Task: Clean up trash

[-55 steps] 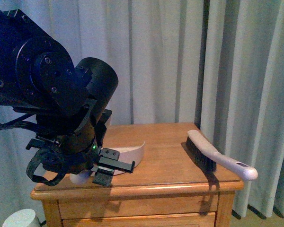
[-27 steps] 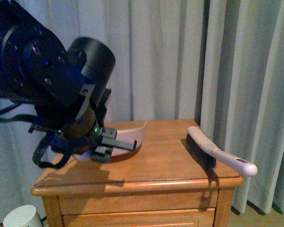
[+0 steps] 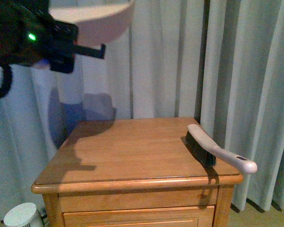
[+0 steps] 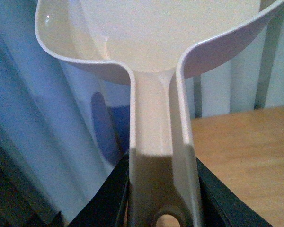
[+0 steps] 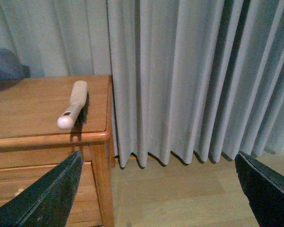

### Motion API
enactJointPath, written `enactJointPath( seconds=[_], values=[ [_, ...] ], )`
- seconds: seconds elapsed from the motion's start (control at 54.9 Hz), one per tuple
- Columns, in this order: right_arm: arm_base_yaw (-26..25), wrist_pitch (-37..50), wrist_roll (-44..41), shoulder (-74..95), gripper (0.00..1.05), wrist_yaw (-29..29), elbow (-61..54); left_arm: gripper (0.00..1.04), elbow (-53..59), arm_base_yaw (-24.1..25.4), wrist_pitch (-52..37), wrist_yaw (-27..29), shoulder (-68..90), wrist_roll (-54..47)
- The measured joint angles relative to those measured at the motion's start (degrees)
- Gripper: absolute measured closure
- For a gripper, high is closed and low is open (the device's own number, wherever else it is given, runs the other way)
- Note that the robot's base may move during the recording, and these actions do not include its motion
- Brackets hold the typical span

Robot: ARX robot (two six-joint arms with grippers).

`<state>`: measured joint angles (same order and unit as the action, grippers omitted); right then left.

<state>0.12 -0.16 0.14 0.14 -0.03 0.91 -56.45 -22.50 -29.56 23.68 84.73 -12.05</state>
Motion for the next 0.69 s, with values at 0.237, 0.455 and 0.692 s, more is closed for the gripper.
enactJointPath(
  seconds=[0.237, 0.455, 0.692],
  values=[
    [0.0, 0.0, 0.0, 0.0, 0.07, 0.0, 0.0, 0.77, 17.27, 2.93, -7.93, -7.32, -17.62, -0.17],
    [0.0, 0.0, 0.0, 0.0, 0.07, 0.0, 0.0, 0.77, 33.88, 11.08, -1.68, -19.21, -40.48, 0.72],
    [0.0, 0.0, 0.0, 0.0, 0.07, -0.02, 0.0, 0.77, 42.73, 21.53, 12.11, -28.5, -61.0, 3.1]
  ],
)
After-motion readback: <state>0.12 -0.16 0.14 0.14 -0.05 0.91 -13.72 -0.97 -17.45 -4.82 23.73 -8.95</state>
